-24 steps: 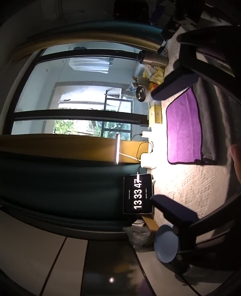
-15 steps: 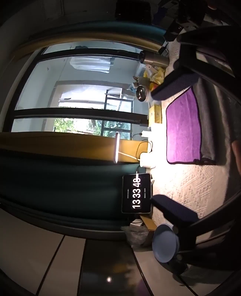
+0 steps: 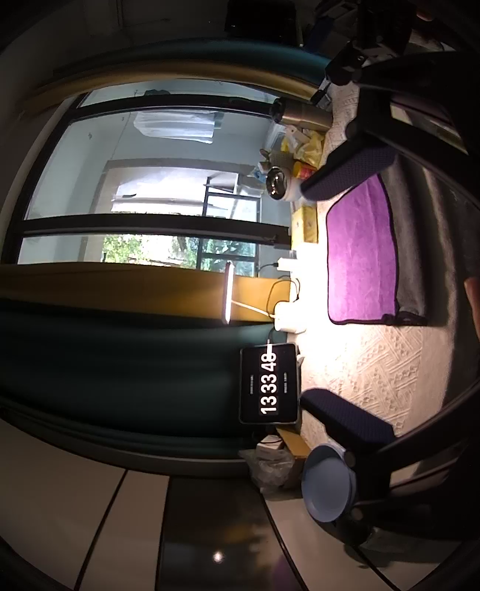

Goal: Fold towel

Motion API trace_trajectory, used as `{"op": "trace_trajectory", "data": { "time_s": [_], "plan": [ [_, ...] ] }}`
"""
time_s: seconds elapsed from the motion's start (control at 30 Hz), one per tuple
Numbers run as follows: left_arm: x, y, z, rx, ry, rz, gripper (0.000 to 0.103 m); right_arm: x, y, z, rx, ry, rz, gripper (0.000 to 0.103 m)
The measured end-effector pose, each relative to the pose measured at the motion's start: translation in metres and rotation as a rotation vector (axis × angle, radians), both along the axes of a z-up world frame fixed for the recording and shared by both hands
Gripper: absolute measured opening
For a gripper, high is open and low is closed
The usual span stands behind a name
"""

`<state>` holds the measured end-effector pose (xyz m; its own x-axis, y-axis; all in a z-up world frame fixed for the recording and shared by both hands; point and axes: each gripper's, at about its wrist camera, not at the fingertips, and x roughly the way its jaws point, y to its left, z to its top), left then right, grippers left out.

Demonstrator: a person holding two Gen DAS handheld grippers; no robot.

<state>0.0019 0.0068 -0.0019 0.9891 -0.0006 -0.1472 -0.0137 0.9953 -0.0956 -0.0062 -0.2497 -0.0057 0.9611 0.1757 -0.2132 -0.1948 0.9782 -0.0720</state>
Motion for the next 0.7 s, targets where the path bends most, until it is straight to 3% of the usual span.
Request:
{"op": "trace_trajectory", "data": {
  "time_s": [0.7],
  "plan": [
    [0.003,-0.0001,-0.0018,-0.001,0.01,0.002,0.102,0.0023,0.0,0.0002,0.0,0.008,0.002,0.096]
  ]
}}
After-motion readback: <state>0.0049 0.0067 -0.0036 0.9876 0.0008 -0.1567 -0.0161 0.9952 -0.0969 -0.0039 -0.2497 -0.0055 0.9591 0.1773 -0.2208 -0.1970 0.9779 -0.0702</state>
